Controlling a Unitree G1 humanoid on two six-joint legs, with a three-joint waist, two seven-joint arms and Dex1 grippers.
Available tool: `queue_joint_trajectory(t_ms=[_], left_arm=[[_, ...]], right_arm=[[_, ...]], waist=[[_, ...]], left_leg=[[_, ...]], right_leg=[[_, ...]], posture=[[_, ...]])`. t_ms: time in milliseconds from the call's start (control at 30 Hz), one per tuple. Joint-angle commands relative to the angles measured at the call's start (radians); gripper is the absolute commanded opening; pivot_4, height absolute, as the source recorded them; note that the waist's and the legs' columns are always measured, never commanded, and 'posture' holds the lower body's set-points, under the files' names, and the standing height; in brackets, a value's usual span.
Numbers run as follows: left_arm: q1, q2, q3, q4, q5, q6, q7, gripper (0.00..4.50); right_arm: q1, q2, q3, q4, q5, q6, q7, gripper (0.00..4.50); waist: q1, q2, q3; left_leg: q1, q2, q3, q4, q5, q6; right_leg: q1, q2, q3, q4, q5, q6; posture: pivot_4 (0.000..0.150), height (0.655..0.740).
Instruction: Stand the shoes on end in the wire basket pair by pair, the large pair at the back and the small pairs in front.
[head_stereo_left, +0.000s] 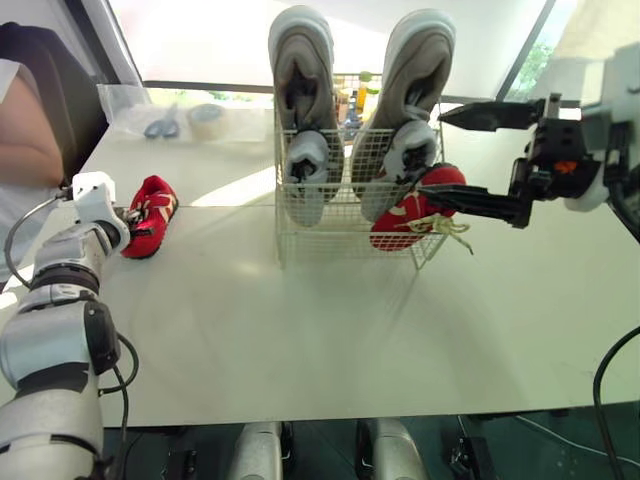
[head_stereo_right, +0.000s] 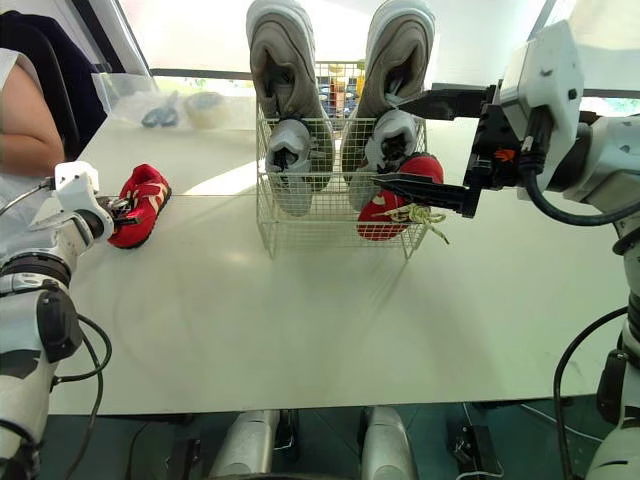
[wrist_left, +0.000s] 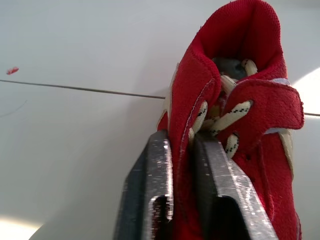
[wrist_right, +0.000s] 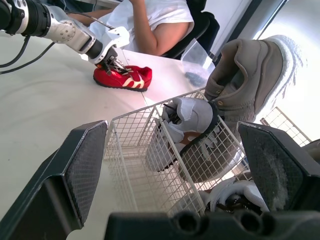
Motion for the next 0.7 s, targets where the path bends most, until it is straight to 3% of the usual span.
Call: queue_joint_trajectory(t_ms=[33,200,300,400,533,600,700], left_arm=[[-0.02,0.001,0.036,0.001,-0.025,0.059,-0.061,0.01],[-0.022,0.005,0.046,-0.181,-0.107,0.341,-0.243,0.01],[0.1,-0.009,0.09,-0.509,-0.2,0.611,-0.194,0.01],[0.243,-0.066,0.17,-0.912,-0.289,0.757,-0.09,0.01],[0.305,-0.202,0.243,-1.239,-0.36,0.607,-0.005,0.01],[0.317,-0.272,0.251,-1.327,-0.384,0.635,0.075,0.01],[0.372,-0.299,0.197,-1.416,-0.373,0.679,0.129,0.01]], right_arm=[[-0.014,-0.016,-0.028,-0.034,0.011,0.001,-0.014,4.5],[0.004,0.003,-0.015,-0.045,0.011,-0.001,-0.028,4.5],[0.009,0.015,-0.003,-0.048,0.01,-0.006,-0.031,4.5],[0.004,0.029,0.009,-0.037,0.007,-0.012,-0.027,4.5],[-0.005,0.046,0.04,-0.018,-0.014,-0.032,-0.018,4.5],[-0.019,0.055,0.055,-0.009,-0.021,-0.038,-0.014,4.5],[-0.034,0.061,0.065,-0.002,-0.026,-0.042,-0.008,4.5]], waist=[[0.001,0.0,0.0],[0.002,0.0,0.0],[-0.005,-0.001,0.0],[-0.019,-0.001,0.0],[-0.02,-0.002,0.001],[-0.019,-0.002,0.0],[-0.023,-0.002,0.0]], left_leg=[[0.0,0.0,0.0,0.0,0.0,0.0],[0.0,0.0,-0.001,0.001,-0.001,-0.001],[0.0,0.0,-0.001,0.001,0.0,0.001],[0.0,0.0,-0.002,0.001,0.0,0.002],[0.0,0.0,-0.003,0.002,0.001,0.001],[0.001,0.0,-0.004,0.003,0.002,0.0],[0.004,0.0,-0.004,0.002,0.001,0.0]], right_leg=[[0.0,0.0,0.0,0.0,0.0,0.0],[0.001,0.0,0.0,0.0,0.0,0.0],[0.001,0.0,0.0,0.0,0.0,0.0],[0.001,0.0,0.0,0.002,0.002,0.004],[0.002,0.001,-0.001,0.005,0.002,0.004],[0.004,0.001,-0.001,0.004,0.002,0.004],[0.007,0.001,-0.001,0.002,0.002,0.004]], posture=[[0.15,0.74],[0.15,0.74],[0.15,0.74],[0.15,0.74],[0.15,0.74],[0.15,0.74],[0.15,0.74]])
